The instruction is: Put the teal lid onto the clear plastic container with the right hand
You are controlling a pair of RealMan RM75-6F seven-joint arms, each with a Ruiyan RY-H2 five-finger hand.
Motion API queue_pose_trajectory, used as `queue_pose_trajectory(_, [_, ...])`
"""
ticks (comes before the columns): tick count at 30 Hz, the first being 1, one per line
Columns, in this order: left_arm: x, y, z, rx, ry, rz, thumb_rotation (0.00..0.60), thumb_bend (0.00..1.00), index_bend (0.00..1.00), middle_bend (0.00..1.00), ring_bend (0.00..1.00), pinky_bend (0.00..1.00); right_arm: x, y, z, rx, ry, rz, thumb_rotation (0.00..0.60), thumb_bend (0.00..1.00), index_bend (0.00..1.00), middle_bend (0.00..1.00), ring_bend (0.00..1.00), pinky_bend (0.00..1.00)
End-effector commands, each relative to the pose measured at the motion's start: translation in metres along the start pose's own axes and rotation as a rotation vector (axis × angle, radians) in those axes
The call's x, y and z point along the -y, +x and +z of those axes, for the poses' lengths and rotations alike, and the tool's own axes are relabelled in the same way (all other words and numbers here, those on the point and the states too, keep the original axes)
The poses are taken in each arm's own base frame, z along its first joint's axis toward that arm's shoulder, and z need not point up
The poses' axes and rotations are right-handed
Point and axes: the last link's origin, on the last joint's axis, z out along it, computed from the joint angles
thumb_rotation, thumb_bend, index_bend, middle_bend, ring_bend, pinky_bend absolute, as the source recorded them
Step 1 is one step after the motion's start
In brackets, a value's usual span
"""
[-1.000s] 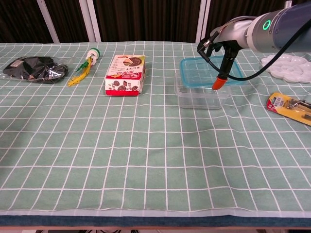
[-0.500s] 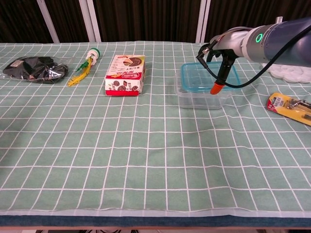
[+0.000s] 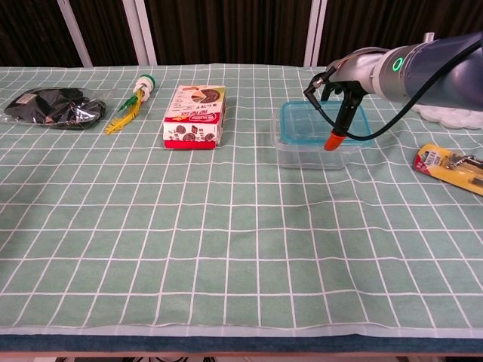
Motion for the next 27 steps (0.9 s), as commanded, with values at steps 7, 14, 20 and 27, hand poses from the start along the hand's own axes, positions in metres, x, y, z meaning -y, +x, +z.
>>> queue_pose_trajectory(7, [0.0001,0.0002,0.0003,-0.001,0.001,0.001,0.6,0.54,0.08,0.0,0.0,0.0,0.001,-0.0056,0.001,0.008,-0.001,0.007,0.6,0.16,0.0,0.48,0.1,0.0])
queue_pose_trajectory(14, [0.0003,0.0004,0.0007,-0.001,0.002,0.0,0.6,0.54,0.08,0.0,0.0,0.0,0.0022,-0.0071,0.0024,0.01,0.001,0.018,0.6,0.16,0.0,0.48,0.1,0.0])
queue_pose_trajectory(20, [0.0003,0.0007,0.0007,-0.002,0.002,0.0,0.6,0.54,0.08,0.0,0.0,0.0,0.0044,-0.0084,0.0022,0.011,0.008,0.018,0.6,0.16,0.0,0.48,0.1,0.0])
queue_pose_trajectory(27, [0.0002,0.0008,0.0008,-0.001,0.002,0.0,0.6,0.54,0.08,0.0,0.0,0.0,0.0058,-0.0096,0.0027,0.005,0.006,0.018,0.6,0.16,0.0,0.48,0.1,0.0])
